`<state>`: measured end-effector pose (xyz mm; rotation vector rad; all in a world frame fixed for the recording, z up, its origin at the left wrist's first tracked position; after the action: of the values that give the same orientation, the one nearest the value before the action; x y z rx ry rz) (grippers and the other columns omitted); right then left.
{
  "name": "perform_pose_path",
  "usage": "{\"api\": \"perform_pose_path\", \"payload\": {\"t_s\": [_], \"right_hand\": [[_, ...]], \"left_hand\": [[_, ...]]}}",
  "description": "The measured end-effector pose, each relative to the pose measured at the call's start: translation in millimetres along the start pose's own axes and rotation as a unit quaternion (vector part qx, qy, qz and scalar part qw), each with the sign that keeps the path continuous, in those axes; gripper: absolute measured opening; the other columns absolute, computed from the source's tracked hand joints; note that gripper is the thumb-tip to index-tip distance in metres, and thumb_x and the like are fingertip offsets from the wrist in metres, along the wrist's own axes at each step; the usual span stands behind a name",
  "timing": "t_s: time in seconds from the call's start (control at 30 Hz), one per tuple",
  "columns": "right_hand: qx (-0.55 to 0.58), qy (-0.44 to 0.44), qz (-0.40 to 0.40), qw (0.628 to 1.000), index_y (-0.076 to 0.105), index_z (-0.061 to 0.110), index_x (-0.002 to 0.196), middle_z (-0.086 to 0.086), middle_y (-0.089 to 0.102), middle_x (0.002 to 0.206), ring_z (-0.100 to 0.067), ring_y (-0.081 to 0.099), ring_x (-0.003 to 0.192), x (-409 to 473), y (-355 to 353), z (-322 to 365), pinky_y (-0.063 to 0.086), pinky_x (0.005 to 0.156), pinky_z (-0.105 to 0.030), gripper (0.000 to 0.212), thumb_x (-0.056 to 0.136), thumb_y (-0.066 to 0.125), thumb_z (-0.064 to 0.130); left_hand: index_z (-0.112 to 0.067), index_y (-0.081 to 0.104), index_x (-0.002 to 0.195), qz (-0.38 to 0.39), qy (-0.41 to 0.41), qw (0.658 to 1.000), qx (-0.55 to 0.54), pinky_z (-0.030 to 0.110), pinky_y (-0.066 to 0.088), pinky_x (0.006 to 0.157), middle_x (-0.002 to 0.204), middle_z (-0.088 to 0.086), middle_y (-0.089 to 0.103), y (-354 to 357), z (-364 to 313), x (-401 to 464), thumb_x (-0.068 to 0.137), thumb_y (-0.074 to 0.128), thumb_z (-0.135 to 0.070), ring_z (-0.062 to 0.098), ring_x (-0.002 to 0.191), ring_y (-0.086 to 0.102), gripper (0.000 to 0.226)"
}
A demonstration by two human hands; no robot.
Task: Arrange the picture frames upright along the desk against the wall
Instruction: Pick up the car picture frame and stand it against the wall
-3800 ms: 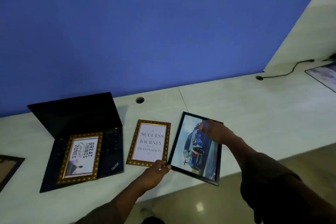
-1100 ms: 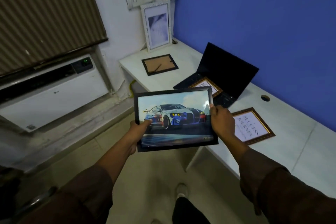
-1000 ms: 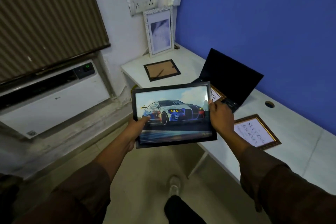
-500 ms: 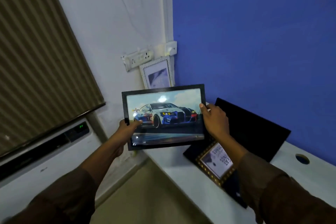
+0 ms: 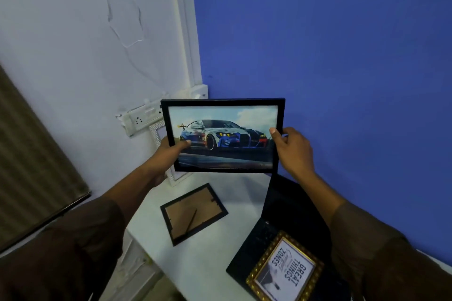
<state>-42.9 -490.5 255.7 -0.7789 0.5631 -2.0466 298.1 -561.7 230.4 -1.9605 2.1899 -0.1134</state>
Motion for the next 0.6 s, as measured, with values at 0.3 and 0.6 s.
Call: {"api": "perform_pose_path", "payload": {"t_s": [0.3, 0.6], "right_hand": [[-0.01, 0.072, -0.023, 0.997, 0.06, 0.01, 0.128, -0.013, 0.067, 0.119, -0.033, 0.062, 0.111, 65, 8, -47, 0.047, 0.085, -0.038, 0.062, 0.095, 0.048, 0.062], [-0.029, 0.256, 0.042, 0.965, 0.065, 0.005, 0.115, -0.016, 0.071, 0.113, -0.034, 0.066, 0.103, 113, 85, -156, 0.043, 0.071, -0.031, 0.051, 0.09, 0.068, 0.049]], "left_hand": [[-0.023, 0.044, 0.121, 0.08, -0.008, 0.997, 0.001, 0.029, 0.032, 0.091, 0.11, -0.008, 0.053, 68, 5, 124, 0.099, 0.059, -0.024, 0.014, 0.11, 0.046, 0.027], [-0.015, 0.058, 0.121, 0.194, -0.102, 0.974, 0.059, 0.028, 0.049, 0.085, 0.105, 0.0, 0.066, 145, 109, 281, 0.084, 0.072, -0.047, 0.019, 0.096, 0.063, 0.051]]}}
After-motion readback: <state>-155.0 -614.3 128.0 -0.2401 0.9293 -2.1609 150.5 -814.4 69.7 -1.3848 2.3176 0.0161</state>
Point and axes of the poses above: each hand's wrist, its own x-axis towards the middle knuckle, its own y-axis out of the palm, z = x × y, the point moved 10 cm from there along x, towards the middle knuckle
